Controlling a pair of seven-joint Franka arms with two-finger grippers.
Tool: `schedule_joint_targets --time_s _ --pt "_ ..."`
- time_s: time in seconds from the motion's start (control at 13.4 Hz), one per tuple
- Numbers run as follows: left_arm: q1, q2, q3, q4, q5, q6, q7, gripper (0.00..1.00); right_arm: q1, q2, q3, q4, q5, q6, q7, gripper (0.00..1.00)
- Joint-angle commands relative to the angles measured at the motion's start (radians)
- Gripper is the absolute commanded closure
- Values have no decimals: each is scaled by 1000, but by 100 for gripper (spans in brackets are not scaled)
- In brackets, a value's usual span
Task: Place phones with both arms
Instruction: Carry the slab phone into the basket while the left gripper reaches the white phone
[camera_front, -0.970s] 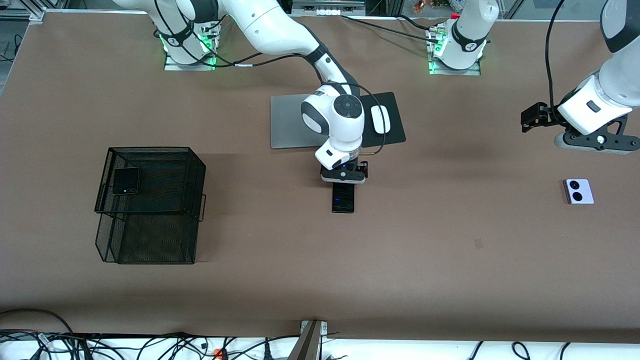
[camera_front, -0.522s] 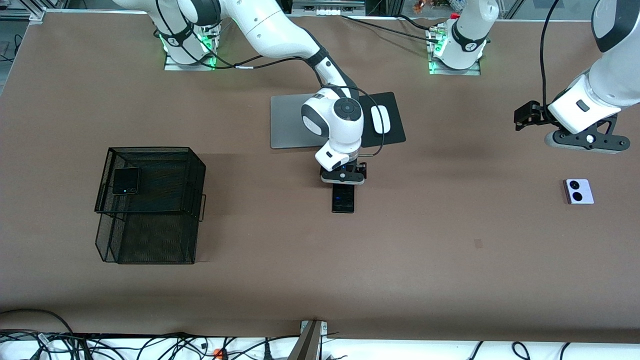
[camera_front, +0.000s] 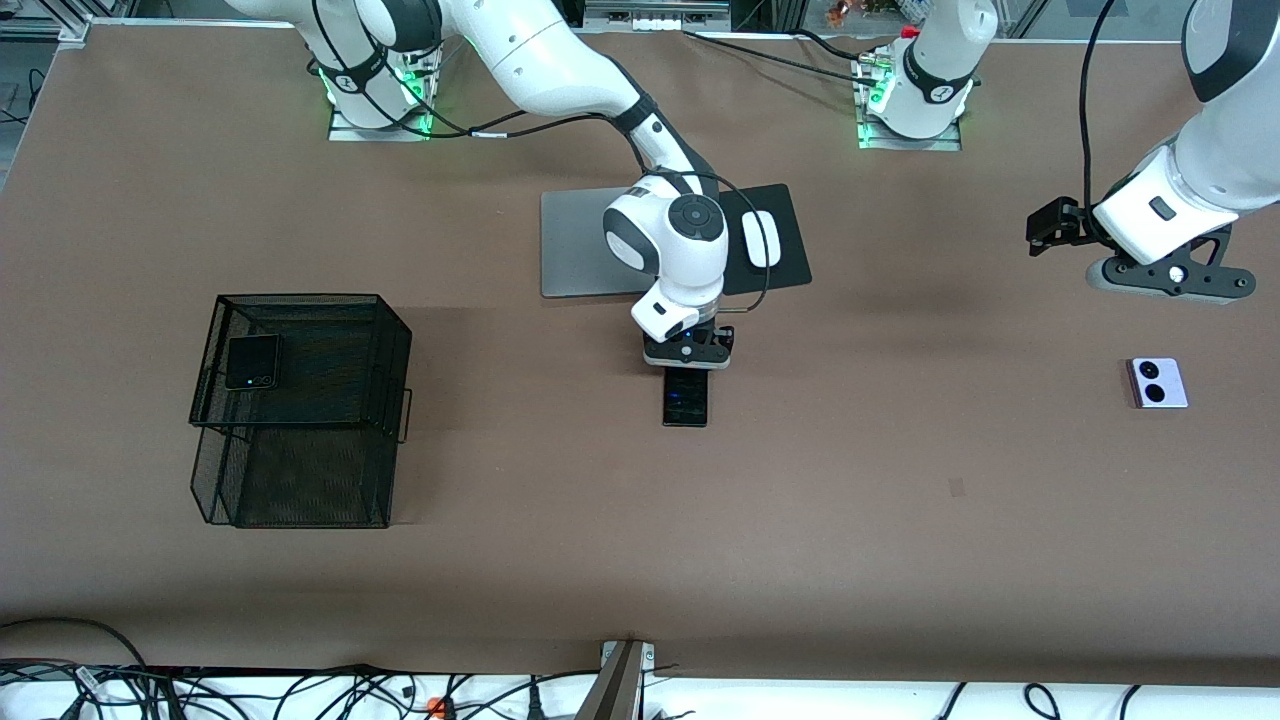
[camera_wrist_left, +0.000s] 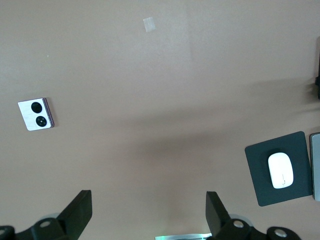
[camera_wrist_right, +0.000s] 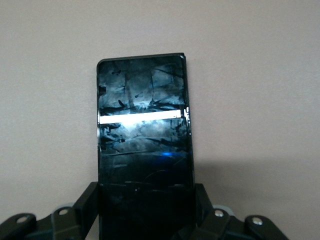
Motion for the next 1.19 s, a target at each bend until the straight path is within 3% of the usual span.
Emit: schedule_joint_targets --time_s 0.0,0.3,0.67,0.82,1.12 --pt "1 -17 -4 -5 8 -13 -3 0 -12 -22 -16 35 -14 -89 1 100" --pt "12 10 12 -9 24 -8 -3 0 -15 -120 -36 37 -13 -212 -38 100" --pt "194 111 13 -9 81 71 20 0 -52 -320 -60 26 -13 -459 -177 100" --pt "239 179 15 -9 170 139 22 0 -53 -427 -125 -61 -7 -574 -285 100" --pt "341 277 15 -7 178 208 69 0 -53 -738 -249 -458 -13 -507 -523 100"
